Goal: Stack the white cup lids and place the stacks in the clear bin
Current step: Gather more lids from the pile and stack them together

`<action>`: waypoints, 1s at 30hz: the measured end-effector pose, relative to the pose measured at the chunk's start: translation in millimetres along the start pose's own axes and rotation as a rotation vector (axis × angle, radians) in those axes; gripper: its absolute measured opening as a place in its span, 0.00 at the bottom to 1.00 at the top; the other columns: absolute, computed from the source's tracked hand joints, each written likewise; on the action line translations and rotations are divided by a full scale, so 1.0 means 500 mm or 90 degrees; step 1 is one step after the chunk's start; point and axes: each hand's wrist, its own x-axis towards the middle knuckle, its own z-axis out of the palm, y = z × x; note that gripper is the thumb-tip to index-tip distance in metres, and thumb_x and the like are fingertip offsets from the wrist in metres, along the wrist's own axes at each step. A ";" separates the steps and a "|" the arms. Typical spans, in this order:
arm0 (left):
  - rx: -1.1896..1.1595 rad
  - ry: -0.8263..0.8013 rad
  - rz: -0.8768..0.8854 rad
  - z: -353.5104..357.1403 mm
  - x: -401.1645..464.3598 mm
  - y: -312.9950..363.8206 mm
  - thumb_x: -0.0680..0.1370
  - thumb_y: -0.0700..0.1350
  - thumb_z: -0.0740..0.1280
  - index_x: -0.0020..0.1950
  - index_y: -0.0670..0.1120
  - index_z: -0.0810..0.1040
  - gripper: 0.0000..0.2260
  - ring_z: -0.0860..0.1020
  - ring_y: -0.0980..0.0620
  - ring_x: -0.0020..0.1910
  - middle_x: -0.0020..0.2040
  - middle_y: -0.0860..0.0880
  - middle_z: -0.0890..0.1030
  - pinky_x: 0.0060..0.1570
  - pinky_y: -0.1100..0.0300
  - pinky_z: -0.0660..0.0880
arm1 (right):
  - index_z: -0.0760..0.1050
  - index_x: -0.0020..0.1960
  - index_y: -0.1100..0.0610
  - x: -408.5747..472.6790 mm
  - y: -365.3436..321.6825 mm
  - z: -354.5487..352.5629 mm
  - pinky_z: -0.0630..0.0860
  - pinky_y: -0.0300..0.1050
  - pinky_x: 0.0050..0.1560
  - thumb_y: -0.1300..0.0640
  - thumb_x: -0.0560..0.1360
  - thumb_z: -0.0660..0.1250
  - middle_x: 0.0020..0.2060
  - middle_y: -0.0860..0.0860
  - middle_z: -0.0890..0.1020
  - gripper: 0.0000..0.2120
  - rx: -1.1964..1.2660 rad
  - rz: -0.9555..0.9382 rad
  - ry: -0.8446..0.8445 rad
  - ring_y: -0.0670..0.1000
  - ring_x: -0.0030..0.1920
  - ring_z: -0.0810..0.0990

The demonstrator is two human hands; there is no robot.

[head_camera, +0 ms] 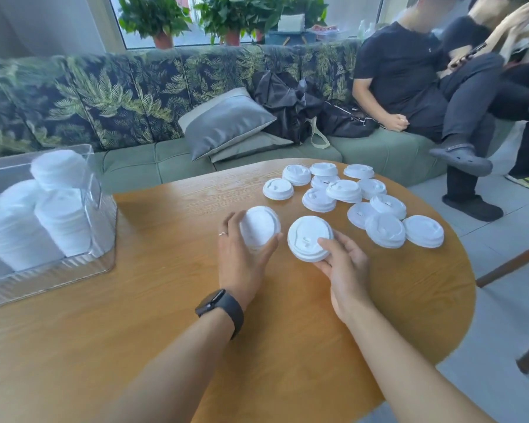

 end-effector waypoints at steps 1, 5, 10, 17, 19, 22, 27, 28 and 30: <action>-0.007 0.009 -0.002 -0.021 -0.018 -0.003 0.73 0.57 0.78 0.76 0.47 0.69 0.36 0.69 0.51 0.71 0.72 0.50 0.71 0.71 0.56 0.67 | 0.79 0.62 0.59 -0.017 0.003 0.005 0.84 0.44 0.48 0.65 0.77 0.71 0.54 0.54 0.87 0.13 -0.004 0.012 -0.015 0.53 0.56 0.86; -0.019 0.024 -0.009 -0.098 -0.087 -0.004 0.74 0.60 0.76 0.77 0.50 0.68 0.35 0.70 0.53 0.70 0.69 0.57 0.72 0.70 0.54 0.69 | 0.78 0.61 0.59 -0.080 0.013 0.030 0.84 0.48 0.52 0.64 0.77 0.71 0.55 0.57 0.86 0.13 -0.011 0.060 -0.072 0.56 0.57 0.86; 0.022 -0.004 0.030 -0.173 -0.166 -0.012 0.74 0.64 0.73 0.79 0.54 0.64 0.37 0.64 0.61 0.72 0.72 0.63 0.68 0.70 0.63 0.63 | 0.78 0.62 0.60 -0.151 0.028 0.063 0.82 0.55 0.59 0.66 0.77 0.69 0.53 0.58 0.87 0.13 -0.002 0.118 -0.156 0.57 0.53 0.87; 0.073 0.013 0.048 -0.223 -0.217 -0.024 0.74 0.67 0.71 0.78 0.51 0.66 0.37 0.64 0.63 0.70 0.73 0.57 0.71 0.70 0.60 0.67 | 0.77 0.60 0.63 -0.225 0.044 0.115 0.80 0.46 0.43 0.68 0.79 0.63 0.37 0.55 0.83 0.10 0.042 0.179 -0.240 0.51 0.35 0.81; 0.071 0.016 0.044 -0.224 -0.220 -0.024 0.74 0.67 0.70 0.77 0.51 0.67 0.37 0.65 0.60 0.71 0.73 0.56 0.71 0.70 0.59 0.67 | 0.77 0.60 0.63 -0.234 0.047 0.120 0.79 0.43 0.41 0.66 0.81 0.62 0.31 0.54 0.80 0.10 0.040 0.181 -0.255 0.50 0.34 0.79; 0.069 -0.001 0.049 -0.220 -0.219 -0.027 0.73 0.67 0.71 0.76 0.52 0.67 0.36 0.66 0.58 0.71 0.73 0.56 0.71 0.70 0.59 0.67 | 0.77 0.58 0.64 -0.240 0.052 0.120 0.76 0.43 0.43 0.61 0.82 0.60 0.34 0.54 0.77 0.10 0.054 0.187 -0.273 0.47 0.33 0.78; 0.103 -0.002 0.057 -0.216 -0.213 -0.034 0.73 0.68 0.70 0.74 0.52 0.69 0.35 0.71 0.55 0.70 0.71 0.55 0.73 0.67 0.56 0.70 | 0.78 0.56 0.61 -0.241 0.057 0.120 0.74 0.40 0.39 0.59 0.82 0.61 0.38 0.53 0.75 0.09 0.063 0.194 -0.278 0.43 0.30 0.75; 0.108 -0.001 0.057 -0.216 -0.213 -0.034 0.72 0.68 0.70 0.74 0.52 0.69 0.35 0.71 0.54 0.69 0.71 0.55 0.73 0.66 0.56 0.70 | 0.78 0.56 0.61 -0.240 0.059 0.121 0.74 0.40 0.40 0.59 0.82 0.62 0.38 0.52 0.75 0.08 0.059 0.190 -0.282 0.43 0.31 0.74; 0.116 0.003 0.050 -0.216 -0.213 -0.032 0.73 0.69 0.71 0.74 0.53 0.69 0.35 0.73 0.54 0.68 0.71 0.55 0.72 0.64 0.54 0.73 | 0.79 0.50 0.59 -0.239 0.059 0.120 0.73 0.41 0.41 0.58 0.80 0.67 0.36 0.51 0.73 0.04 0.034 0.176 -0.287 0.45 0.32 0.71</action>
